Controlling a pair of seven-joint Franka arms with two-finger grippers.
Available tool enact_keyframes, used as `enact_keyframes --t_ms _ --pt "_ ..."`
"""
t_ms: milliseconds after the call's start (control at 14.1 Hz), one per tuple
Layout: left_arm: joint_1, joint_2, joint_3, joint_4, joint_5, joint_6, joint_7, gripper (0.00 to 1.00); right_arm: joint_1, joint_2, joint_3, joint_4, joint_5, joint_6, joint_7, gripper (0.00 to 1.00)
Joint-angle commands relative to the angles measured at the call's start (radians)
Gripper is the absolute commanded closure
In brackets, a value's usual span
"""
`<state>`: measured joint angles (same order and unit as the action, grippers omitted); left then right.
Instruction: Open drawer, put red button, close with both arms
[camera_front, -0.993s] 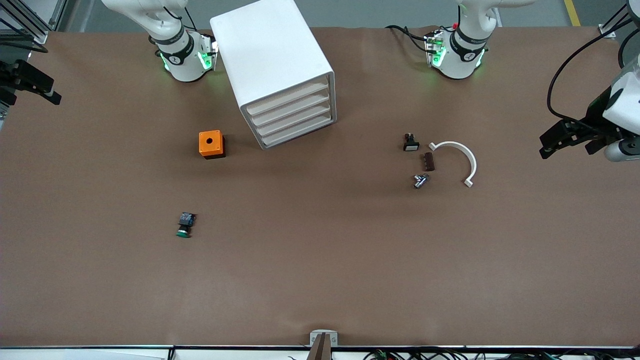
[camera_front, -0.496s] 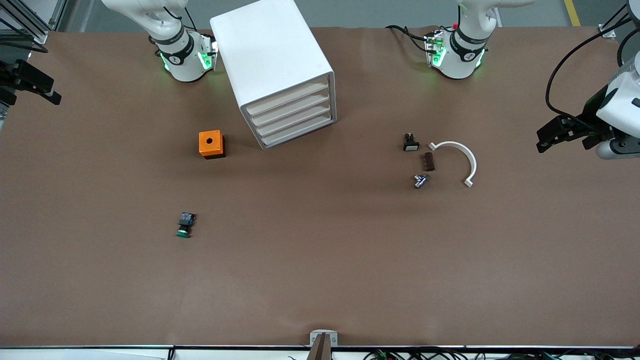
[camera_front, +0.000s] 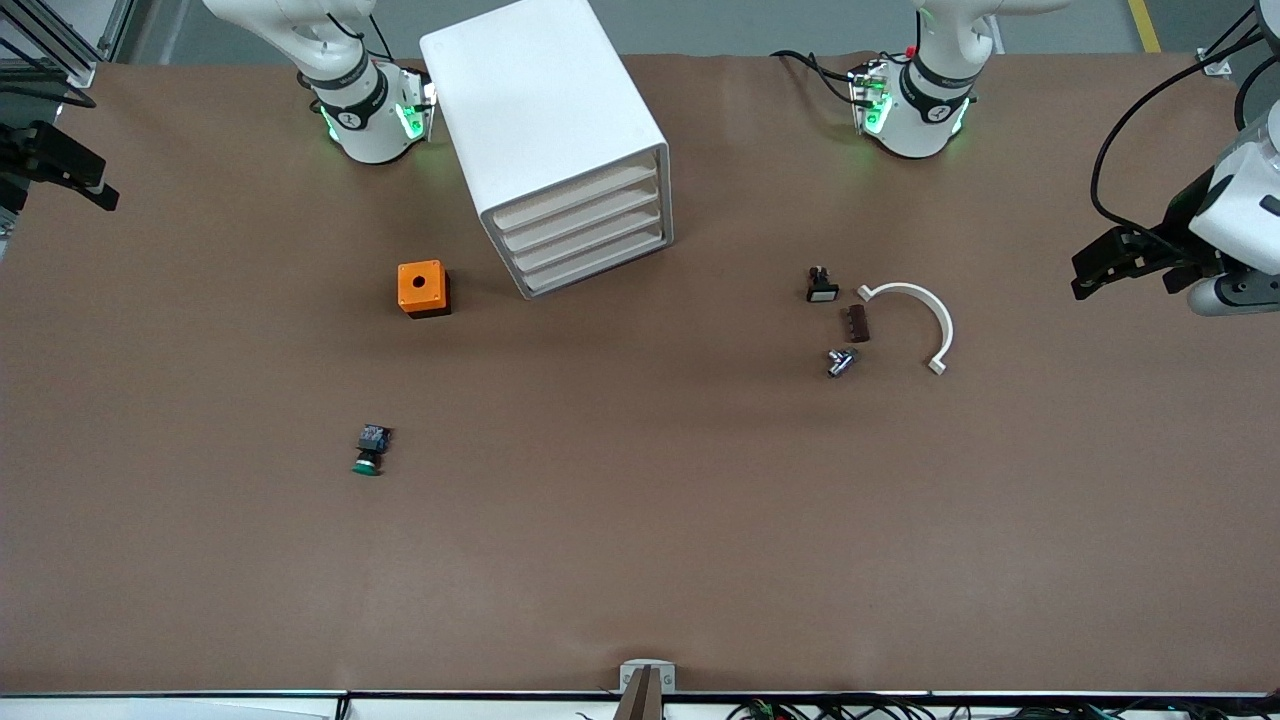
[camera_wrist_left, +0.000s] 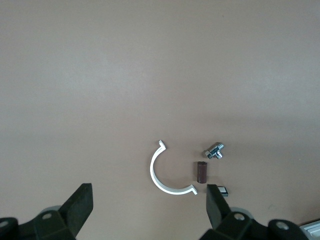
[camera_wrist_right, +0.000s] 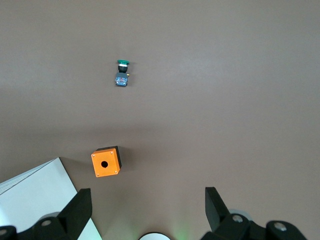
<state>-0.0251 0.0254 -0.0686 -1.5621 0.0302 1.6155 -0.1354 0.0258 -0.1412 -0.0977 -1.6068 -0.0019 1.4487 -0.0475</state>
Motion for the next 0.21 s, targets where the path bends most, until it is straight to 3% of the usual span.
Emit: enact_keyframes --t_ms 0,142 --pt "-0.001 0.001 0.006 0.03 -0.007 -0.038 0.025 0.0 0.002 -0.017 0.004 -0.016 -0.023 -0.002 0.008 0.0" --pt "-0.001 0.002 0.006 0.03 -0.007 -0.04 0.023 0.0 0.005 -0.017 0.004 -0.016 -0.023 -0.002 0.008 0.0"
